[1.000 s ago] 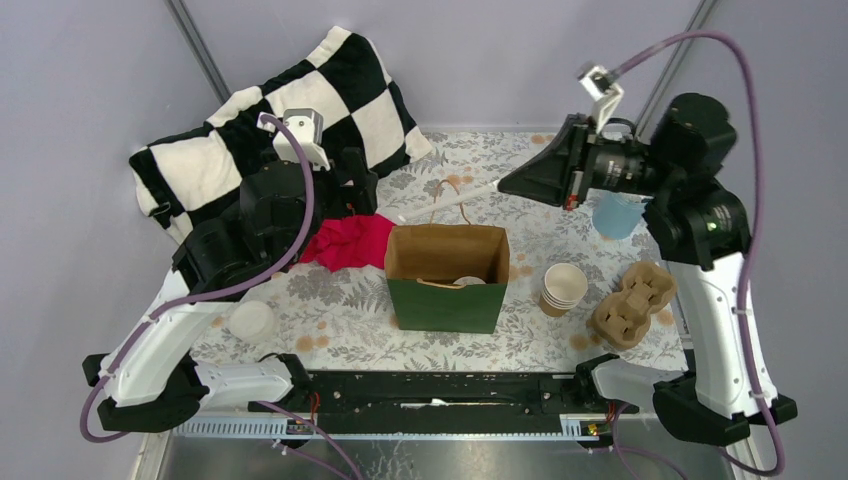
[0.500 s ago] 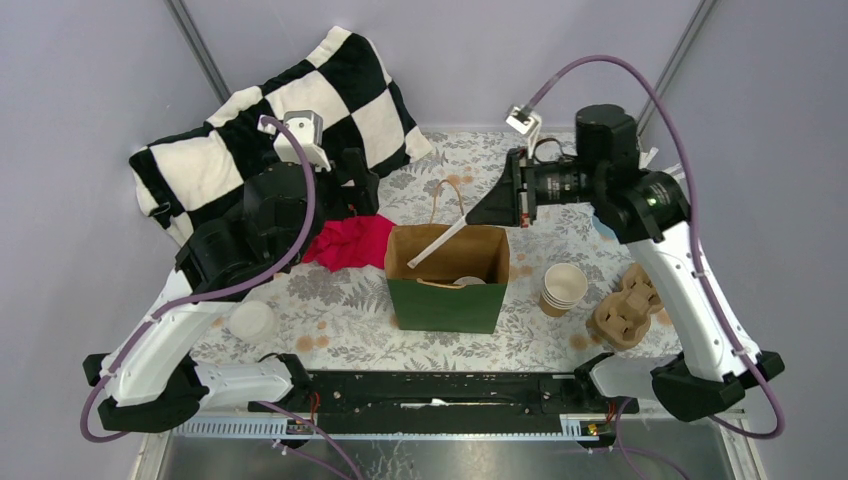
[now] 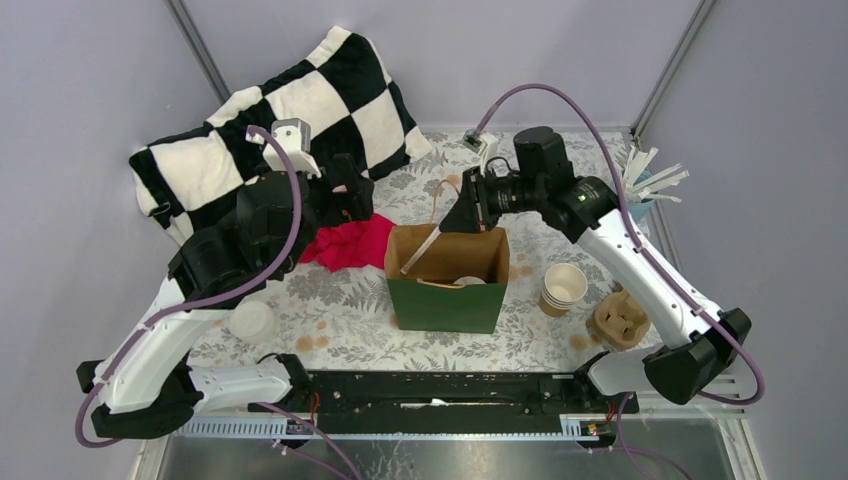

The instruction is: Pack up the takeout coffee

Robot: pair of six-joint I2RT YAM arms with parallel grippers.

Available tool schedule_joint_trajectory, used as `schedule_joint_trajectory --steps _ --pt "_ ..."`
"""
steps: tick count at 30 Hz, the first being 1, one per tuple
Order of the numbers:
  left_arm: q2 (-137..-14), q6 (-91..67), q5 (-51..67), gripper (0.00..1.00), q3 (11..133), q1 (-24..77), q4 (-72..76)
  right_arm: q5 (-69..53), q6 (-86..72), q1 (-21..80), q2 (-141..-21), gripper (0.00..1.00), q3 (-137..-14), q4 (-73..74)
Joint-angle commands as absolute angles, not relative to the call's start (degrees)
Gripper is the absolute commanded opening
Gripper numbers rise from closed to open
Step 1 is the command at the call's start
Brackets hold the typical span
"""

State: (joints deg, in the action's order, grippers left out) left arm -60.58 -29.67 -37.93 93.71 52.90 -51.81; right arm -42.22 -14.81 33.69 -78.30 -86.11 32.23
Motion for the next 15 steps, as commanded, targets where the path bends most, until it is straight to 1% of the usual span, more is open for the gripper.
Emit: schedule_joint_trajectory --steps 1,2,4,6,7,8,12,15 --pt "-60.01 -29.34 -39.44 0.99 94.10 52.66 -49.48 -39.26 -18.63 34.80 -78.11 0.32 -83.54 24.87" --pt "-60.21 -28.88 -39.60 0.99 94.27 52.60 -49.26 -39.13 -18.49 34.88 -78.16 0.53 -83.69 25.60" --pt "-60.73 -28.39 -39.81 0.99 94.55 52.59 -49.01 -36.90 -18.21 34.81 -77.53 0.82 -84.04 27.30" --pt "-61.14 -27.70 -39.29 0.99 94.86 52.64 -48.50 -33.13 -16.92 34.81 -76.30 0.95 -84.87 30.33" --pt "-61.45 -27.41 -39.21 0.99 95.10 52.58 -48.37 -30.56 -16.46 34.85 -75.61 0.99 -85.66 32.29" --pt "-61.87 -27.11 -39.12 0.99 95.42 52.65 -48.32 -25.54 -16.22 34.83 -75.07 1.00 -86.71 34.98" --pt "-63.28 -25.34 -38.58 0.99 98.19 52.64 -47.29 -7.56 -18.02 34.80 -73.57 1.00 -92.71 47.66" --pt "-64.70 -24.17 -38.19 0.99 101.56 52.60 -46.89 -1.19 -19.08 34.87 -71.28 1.00 -96.11 51.86"
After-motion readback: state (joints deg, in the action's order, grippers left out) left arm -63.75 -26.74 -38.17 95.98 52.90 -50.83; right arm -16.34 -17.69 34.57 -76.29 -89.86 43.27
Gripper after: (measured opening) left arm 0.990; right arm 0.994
